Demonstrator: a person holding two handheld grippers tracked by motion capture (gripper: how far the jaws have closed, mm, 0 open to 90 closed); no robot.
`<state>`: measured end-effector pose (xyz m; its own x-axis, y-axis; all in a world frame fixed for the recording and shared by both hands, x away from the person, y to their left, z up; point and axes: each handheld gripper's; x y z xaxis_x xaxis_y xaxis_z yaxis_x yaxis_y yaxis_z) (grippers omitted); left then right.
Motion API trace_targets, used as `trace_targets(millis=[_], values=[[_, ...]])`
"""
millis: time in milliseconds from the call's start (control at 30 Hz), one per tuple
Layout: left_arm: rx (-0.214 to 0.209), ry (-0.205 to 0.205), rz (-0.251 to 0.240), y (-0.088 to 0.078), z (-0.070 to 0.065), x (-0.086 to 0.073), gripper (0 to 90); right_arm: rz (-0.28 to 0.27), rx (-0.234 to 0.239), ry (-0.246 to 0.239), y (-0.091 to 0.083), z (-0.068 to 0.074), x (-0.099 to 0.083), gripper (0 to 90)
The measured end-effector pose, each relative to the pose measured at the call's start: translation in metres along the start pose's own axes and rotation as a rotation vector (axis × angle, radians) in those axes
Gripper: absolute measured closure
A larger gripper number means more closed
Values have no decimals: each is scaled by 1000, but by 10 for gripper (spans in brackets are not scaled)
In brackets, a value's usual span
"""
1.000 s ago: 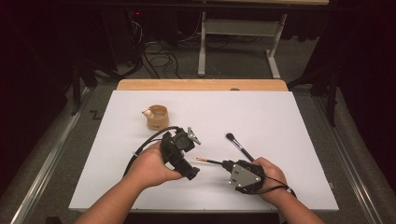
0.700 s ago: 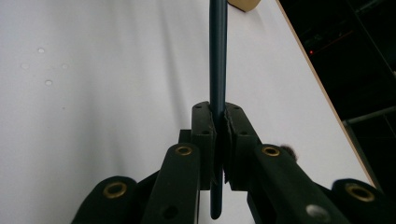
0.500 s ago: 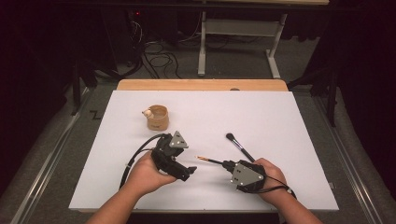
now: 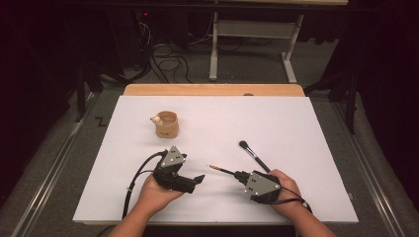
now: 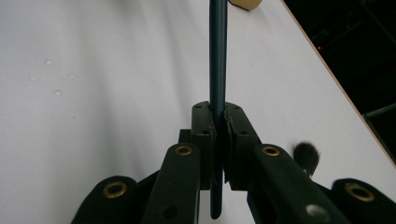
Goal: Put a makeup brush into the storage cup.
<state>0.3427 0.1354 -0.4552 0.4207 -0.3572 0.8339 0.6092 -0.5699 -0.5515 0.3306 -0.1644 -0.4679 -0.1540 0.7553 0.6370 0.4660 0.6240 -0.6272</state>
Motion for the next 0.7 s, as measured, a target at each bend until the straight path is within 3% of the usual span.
trace_targets(millis=[133, 267, 400, 700], values=[[-12, -24, -40, 3, 2, -4, 91, -19, 7, 38, -1, -1, -2, 860], [-12, -56, -118, 2, 5, -4, 91, -51, 11, 79, -4, -4, -3, 860], [-18, -72, -165, 3, 6, -7, 105, -78, 21, 117, -6, -7, -3, 860], [-59, -107, -246, 5, 3, -18, 149, -168, 79, 253, -7, -11, -4, 859]])
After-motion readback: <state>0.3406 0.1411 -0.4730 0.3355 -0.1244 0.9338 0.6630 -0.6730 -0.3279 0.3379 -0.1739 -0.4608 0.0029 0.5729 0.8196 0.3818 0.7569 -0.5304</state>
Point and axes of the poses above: each handheld gripper's, and its own axes: y roughly forward along the jaws, x roughly out of its top, z roughly to its left, and after that the axes turned 7 degrees about x, right-handed
